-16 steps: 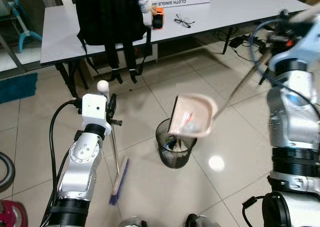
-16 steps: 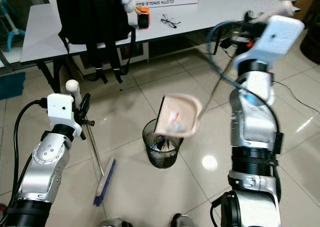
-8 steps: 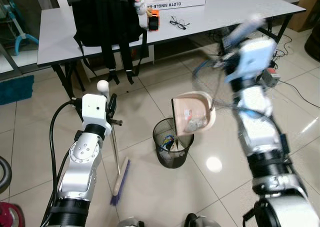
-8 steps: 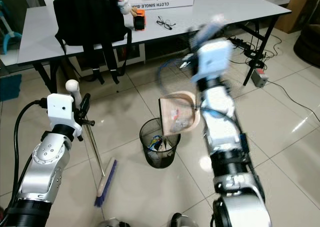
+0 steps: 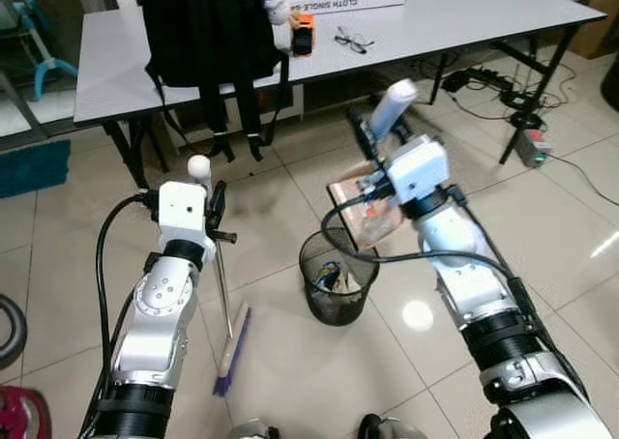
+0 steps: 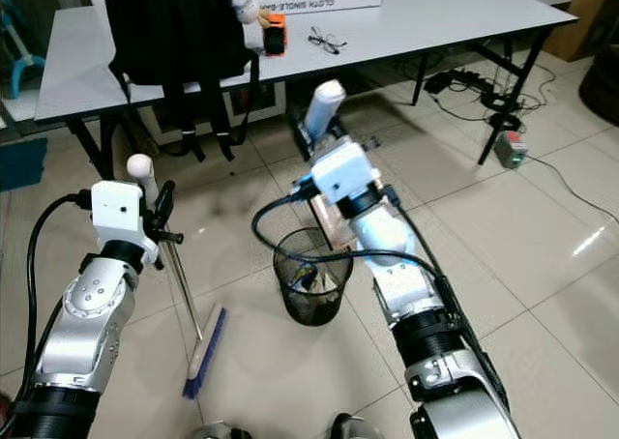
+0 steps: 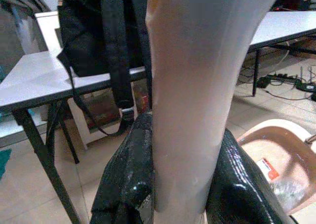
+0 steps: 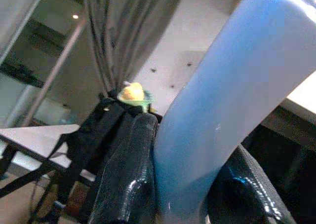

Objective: Sweep floor

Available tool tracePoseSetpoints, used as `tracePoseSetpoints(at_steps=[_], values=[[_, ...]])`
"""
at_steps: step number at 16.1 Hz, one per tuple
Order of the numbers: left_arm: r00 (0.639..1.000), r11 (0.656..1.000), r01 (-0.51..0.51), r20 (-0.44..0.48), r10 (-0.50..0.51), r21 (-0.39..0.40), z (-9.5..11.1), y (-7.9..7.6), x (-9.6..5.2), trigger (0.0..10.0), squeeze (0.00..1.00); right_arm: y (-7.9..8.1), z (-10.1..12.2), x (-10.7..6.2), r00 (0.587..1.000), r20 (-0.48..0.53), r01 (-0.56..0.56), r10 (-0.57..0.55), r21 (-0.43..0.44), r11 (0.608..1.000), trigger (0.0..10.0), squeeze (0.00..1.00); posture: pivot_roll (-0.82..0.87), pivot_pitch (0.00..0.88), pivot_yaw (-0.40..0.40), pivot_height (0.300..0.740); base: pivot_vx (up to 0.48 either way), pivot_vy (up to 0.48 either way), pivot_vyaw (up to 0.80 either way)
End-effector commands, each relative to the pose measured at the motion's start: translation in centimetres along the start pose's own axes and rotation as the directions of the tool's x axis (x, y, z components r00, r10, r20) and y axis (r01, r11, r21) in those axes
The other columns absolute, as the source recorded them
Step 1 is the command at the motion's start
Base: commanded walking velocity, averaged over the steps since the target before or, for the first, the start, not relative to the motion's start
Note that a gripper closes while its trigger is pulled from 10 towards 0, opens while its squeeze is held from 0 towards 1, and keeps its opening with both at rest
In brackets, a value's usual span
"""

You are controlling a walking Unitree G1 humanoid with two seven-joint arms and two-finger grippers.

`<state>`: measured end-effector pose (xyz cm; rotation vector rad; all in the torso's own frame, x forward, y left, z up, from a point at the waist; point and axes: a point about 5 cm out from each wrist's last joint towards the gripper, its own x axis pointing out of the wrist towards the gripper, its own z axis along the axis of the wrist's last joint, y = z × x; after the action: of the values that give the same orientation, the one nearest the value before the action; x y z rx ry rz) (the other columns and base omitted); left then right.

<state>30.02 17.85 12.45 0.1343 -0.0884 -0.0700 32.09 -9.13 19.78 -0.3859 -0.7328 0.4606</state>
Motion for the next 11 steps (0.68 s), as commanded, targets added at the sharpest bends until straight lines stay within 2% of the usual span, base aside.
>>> tracePoseSetpoints(at_steps=[1, 2, 3, 9, 10, 11], values=[[1.000, 1.000, -0.006, 0.027, 0.005, 0.014, 0.5, 0.1, 0.2, 10.0, 0.00, 0.2, 0.7, 0.2, 0.997, 0.064, -0.029, 0.030, -0.020, 0.999, 10.0, 0.00, 0.01, 0.072, 0.040, 0.740, 0.000, 0.000, 0.00], [1.000, 1.000, -0.006, 0.027, 0.005, 0.013, 0.5, 0.1, 0.2, 10.0, 0.00, 0.4, 0.7, 0.2, 0.997, 0.067, -0.045, 0.047, -0.027, 0.999, 10.0, 0.00, 0.00, 0.070, 0.040, 0.740, 0.000, 0.000, 0.00], [1.000, 1.000, -0.006, 0.028, 0.005, 0.013, 0.5, 0.2, 0.2, 10.0, 0.00, 0.8, 0.5, 0.0, 0.993, 0.060, -0.094, 0.099, -0.090, 0.992, 10.0, 0.00, 0.01, 0.068, 0.039, 0.740, 0.000, 0.000, 0.00], [0.999, 1.000, -0.004, 0.032, 0.003, 0.012, 0.6, 0.1, 0.4, 10.0, 0.00, 0.3, 0.4, -0.2, 0.990, 0.061, -0.118, 0.131, -0.179, 0.977, 10.0, 0.00, 0.00, 0.064, 0.042, 0.740, 0.000, 0.000, 0.00], [0.999, 1.000, -0.002, 0.033, 0.001, 0.013, 0.6, 0.1, 0.4, 10.0, 0.00, -0.1, 0.4, -0.2, 0.991, 0.063, -0.101, 0.114, -0.189, 0.977, 10.0, 0.00, 0.00, 0.064, 0.042, 0.740, 0.000, 0.000, 0.00], [0.999, 1.000, -0.001, 0.034, 0.001, 0.012, 0.6, 0.1, 0.4, 10.0, 0.00, -1.2, 0.4, -0.2, 0.998, 0.056, -0.027, 0.038, -0.196, 0.980, 10.0, 0.00, 0.00, 0.062, 0.043, 0.740, 0.000, 0.000, 0.00]])
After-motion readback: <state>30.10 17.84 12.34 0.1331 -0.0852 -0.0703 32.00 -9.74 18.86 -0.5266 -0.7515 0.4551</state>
